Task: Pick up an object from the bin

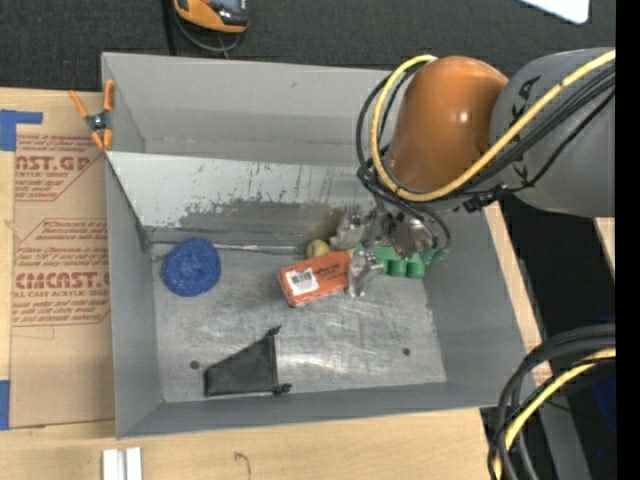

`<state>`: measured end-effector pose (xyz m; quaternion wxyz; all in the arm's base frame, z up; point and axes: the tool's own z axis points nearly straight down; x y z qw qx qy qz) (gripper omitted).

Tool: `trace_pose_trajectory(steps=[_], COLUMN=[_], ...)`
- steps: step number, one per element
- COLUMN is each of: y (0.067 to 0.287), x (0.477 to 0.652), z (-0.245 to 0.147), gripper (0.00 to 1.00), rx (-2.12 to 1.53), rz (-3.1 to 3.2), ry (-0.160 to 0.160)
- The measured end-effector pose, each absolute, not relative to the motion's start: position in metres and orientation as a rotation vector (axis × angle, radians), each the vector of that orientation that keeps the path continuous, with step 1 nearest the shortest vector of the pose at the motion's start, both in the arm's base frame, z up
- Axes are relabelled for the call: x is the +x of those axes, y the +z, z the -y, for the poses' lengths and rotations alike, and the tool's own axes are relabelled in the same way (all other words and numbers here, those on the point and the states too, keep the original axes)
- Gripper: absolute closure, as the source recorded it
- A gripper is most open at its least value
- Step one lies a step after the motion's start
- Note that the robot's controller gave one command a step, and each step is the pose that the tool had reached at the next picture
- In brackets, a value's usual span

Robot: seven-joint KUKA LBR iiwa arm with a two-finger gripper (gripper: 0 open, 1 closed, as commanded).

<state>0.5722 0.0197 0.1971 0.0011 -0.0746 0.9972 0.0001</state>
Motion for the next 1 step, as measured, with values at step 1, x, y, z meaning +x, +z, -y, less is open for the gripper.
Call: trace_pose_trajectory(steps=[1], y=[0.2255], x=[0.5716], z=[-0.0131], gripper=[1.0], rx=[-0.336], rz=[-3.128], ry=[0.002])
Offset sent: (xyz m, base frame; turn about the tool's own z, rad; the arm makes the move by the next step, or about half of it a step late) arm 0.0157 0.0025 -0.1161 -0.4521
